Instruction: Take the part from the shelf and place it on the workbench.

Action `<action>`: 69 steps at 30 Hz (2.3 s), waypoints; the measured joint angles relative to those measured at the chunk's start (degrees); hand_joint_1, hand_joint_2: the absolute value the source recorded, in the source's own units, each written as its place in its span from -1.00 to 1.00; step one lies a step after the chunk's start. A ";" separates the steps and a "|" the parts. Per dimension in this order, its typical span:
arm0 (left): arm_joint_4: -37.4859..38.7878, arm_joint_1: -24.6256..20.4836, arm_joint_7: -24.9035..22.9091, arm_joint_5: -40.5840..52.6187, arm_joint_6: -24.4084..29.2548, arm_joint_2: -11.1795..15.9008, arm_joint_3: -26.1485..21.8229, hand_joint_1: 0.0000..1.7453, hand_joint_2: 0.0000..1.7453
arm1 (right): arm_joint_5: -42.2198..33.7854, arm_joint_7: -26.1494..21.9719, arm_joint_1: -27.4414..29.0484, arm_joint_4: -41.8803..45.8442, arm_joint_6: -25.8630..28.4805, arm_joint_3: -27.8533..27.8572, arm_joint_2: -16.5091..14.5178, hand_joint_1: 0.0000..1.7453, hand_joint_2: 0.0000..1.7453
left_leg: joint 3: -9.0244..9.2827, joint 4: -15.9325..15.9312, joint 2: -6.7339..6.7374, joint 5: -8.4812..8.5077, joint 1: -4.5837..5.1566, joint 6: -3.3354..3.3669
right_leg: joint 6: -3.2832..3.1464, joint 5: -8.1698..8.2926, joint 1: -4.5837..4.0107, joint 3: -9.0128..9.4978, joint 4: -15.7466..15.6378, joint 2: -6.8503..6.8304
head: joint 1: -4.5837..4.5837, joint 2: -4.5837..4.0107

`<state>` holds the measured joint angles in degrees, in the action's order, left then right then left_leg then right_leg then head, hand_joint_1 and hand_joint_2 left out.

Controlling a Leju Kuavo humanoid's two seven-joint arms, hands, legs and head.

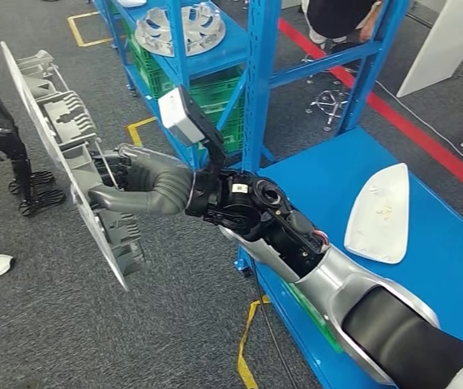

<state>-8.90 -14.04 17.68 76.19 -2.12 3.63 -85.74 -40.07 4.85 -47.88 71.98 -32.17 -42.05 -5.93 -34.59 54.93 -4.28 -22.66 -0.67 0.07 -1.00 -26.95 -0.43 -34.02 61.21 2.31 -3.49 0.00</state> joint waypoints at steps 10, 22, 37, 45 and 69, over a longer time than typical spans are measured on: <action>0.00 0.11 0.07 -0.93 -0.64 -0.13 -0.05 -1.00 1.00 | -0.02 -0.03 -0.05 0.60 0.03 0.01 0.03 1.00 1.00 | -7.61 13.90 3.23 -6.37 -0.29 -2.48 | -1.05 2.39 0.26 3.97 -7.99 -2.92 | 1.30 0.00; 0.00 0.73 1.73 -5.26 -2.17 0.01 -1.31 -1.00 1.00 | 0.15 -0.52 0.13 0.69 -0.80 0.05 0.20 1.00 1.00 | 1.47 -1.65 5.22 0.11 -1.14 -1.93 | -1.73 1.23 -0.09 4.90 -8.53 -5.97 | 1.00 0.00; 0.00 0.95 5.79 -6.97 -0.34 -0.02 -1.40 -1.00 1.00 | 0.12 -0.28 1.00 1.16 0.30 0.03 0.50 1.00 1.00 | 18.50 -29.87 5.25 11.03 -0.81 -0.98 | 2.06 15.01 0.34 24.10 -41.39 -5.85 | 0.07 0.00; 0.00 0.98 4.47 -6.80 -1.68 0.19 -1.40 -1.00 1.00 | 0.12 -0.26 1.36 1.50 0.49 0.00 0.80 1.00 1.00 | 23.49 -38.08 5.24 14.45 -0.59 -1.26 | 2.19 18.97 0.50 29.46 -50.52 -5.77 | 0.10 0.00; -0.05 0.38 3.31 -5.78 -2.41 0.99 -1.40 -1.00 1.00 | 1.08 -0.64 2.15 2.50 0.41 0.37 1.68 1.00 1.00 | 6.52 -10.23 0.55 3.02 -2.70 -4.41 | 1.93 5.85 2.57 8.41 -15.85 -0.28 | 0.82 0.00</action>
<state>-8.95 -13.66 20.98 70.42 -4.53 4.62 -87.14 -39.00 4.21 -45.73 74.48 -31.76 -41.68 -4.25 -28.06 44.69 -3.73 -19.64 -3.37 -4.34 0.93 -21.10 2.14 -25.61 45.36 2.02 -2.67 0.00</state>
